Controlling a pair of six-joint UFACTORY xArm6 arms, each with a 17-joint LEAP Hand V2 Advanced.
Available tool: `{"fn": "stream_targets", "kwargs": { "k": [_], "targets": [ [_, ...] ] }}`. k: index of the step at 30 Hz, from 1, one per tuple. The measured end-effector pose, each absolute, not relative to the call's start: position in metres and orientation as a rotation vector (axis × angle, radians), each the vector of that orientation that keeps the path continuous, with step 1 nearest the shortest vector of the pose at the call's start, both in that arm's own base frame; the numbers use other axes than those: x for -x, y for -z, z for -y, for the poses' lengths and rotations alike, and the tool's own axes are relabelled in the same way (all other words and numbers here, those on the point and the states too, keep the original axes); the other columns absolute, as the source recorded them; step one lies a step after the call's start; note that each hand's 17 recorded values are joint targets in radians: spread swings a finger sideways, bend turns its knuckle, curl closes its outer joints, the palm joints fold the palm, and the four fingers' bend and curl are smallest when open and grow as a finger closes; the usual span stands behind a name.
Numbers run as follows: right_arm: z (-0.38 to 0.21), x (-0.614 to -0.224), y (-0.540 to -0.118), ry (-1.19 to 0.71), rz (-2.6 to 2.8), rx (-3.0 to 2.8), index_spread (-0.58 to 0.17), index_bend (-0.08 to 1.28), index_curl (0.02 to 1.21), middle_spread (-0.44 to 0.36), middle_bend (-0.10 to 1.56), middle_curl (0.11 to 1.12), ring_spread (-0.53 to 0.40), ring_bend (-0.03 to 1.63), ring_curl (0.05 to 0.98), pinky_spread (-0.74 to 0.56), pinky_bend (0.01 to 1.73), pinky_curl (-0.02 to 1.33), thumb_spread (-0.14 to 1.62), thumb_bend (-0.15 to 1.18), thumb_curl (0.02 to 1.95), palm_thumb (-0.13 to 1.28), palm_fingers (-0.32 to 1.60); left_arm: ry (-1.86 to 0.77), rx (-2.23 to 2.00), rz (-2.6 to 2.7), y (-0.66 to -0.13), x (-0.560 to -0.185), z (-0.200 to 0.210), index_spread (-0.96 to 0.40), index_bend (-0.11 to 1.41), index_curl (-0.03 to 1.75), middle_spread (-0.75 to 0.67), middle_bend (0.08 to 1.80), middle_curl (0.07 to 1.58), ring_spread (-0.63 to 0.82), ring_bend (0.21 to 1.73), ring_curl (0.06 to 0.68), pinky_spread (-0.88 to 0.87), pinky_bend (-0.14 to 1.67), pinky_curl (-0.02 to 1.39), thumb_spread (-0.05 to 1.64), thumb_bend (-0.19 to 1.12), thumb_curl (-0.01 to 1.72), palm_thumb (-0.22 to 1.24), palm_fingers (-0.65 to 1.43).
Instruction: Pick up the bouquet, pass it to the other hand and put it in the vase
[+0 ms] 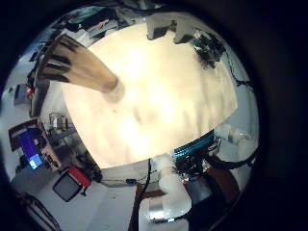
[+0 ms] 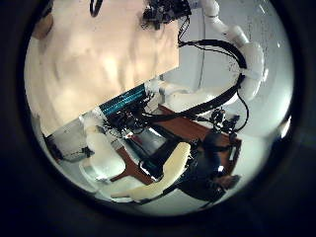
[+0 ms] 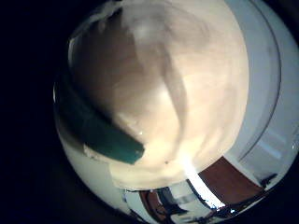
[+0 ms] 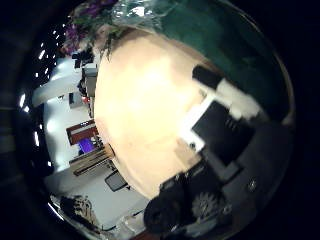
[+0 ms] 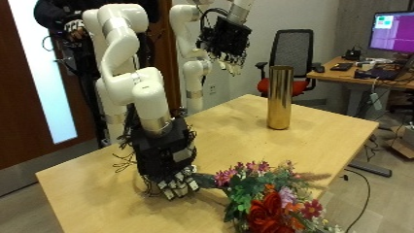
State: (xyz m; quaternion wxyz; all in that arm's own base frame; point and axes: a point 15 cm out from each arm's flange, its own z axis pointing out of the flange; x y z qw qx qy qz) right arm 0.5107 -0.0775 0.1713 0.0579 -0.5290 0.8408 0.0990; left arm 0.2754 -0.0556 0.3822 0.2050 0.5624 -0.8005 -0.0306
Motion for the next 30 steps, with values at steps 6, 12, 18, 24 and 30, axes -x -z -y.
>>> {"fn": "stream_targets", "kwargs": {
  "k": [6, 12, 18, 24, 30],
  "targets": [
    [0.090, -0.504, -0.192, -0.260, -2.542, 1.570, -0.508, 0.59, 0.70, -0.347, 0.88, 0.87, -0.276, 1.27, 0.543, -0.37, 1.31, 0.52, 0.82, -0.02, 0.57, 0.99, 1.19, 0.081, -1.572, 2.233, -0.384, -0.276, 0.055, 0.12, 0.17, 0.31, 0.45, 0.20, 0.32, 0.59, 0.41, 0.219, 0.60, 0.19, 0.29, 0.95, -0.03, 0.29, 0.18, 0.00],
    [0.096, -0.489, -0.221, -0.218, -2.496, 1.574, -0.470, 0.80, 0.88, -0.290, 1.08, 0.91, -0.230, 1.35, 0.584, -0.29, 1.34, 0.56, 0.83, 0.00, 0.60, 1.11, 1.21, 0.076, -1.574, 2.239, -0.388, -0.271, 0.055, 0.12, 0.17, 0.31, 0.44, 0.20, 0.32, 0.59, 0.41, 0.218, 0.60, 0.19, 0.29, 0.95, -0.03, 0.29, 0.18, 0.00],
    [0.097, -0.471, -0.258, -0.224, -2.413, 1.589, -0.410, 0.88, 0.98, -0.217, 1.19, 0.90, -0.209, 1.39, 0.608, -0.26, 1.36, 0.60, 0.81, -0.01, 0.67, 1.19, 1.18, 0.076, -1.575, 2.236, -0.388, -0.271, 0.055, 0.12, 0.17, 0.31, 0.44, 0.20, 0.32, 0.59, 0.40, 0.217, 0.59, 0.19, 0.29, 0.95, -0.03, 0.29, 0.18, 0.00],
    [0.066, -0.458, -0.313, -0.330, -2.180, 1.578, -0.367, 0.89, 1.04, -0.176, 1.25, 0.86, -0.202, 1.41, 0.614, -0.25, 1.35, 0.62, 0.67, 0.00, 0.77, 1.24, 1.16, 0.026, -1.614, 2.204, -0.389, -0.277, 0.051, 0.13, 0.17, 0.31, 0.43, 0.20, 0.32, 0.59, 0.40, 0.215, 0.59, 0.19, 0.29, 0.95, -0.03, 0.29, 0.18, 0.01],
    [0.042, -0.433, -0.367, -0.446, -1.944, 1.532, -0.346, 0.89, 1.08, -0.155, 1.28, 0.83, -0.201, 1.42, 0.615, -0.24, 1.34, 0.65, 0.53, -0.01, 0.85, 1.24, 1.15, -0.132, -1.660, 2.130, -0.405, -0.294, 0.051, 0.11, 0.18, 0.33, 0.36, 0.23, 0.33, 0.56, 0.40, 0.216, 0.55, 0.18, 0.28, 0.96, -0.03, 0.29, 0.18, 0.11]
  ]
}}
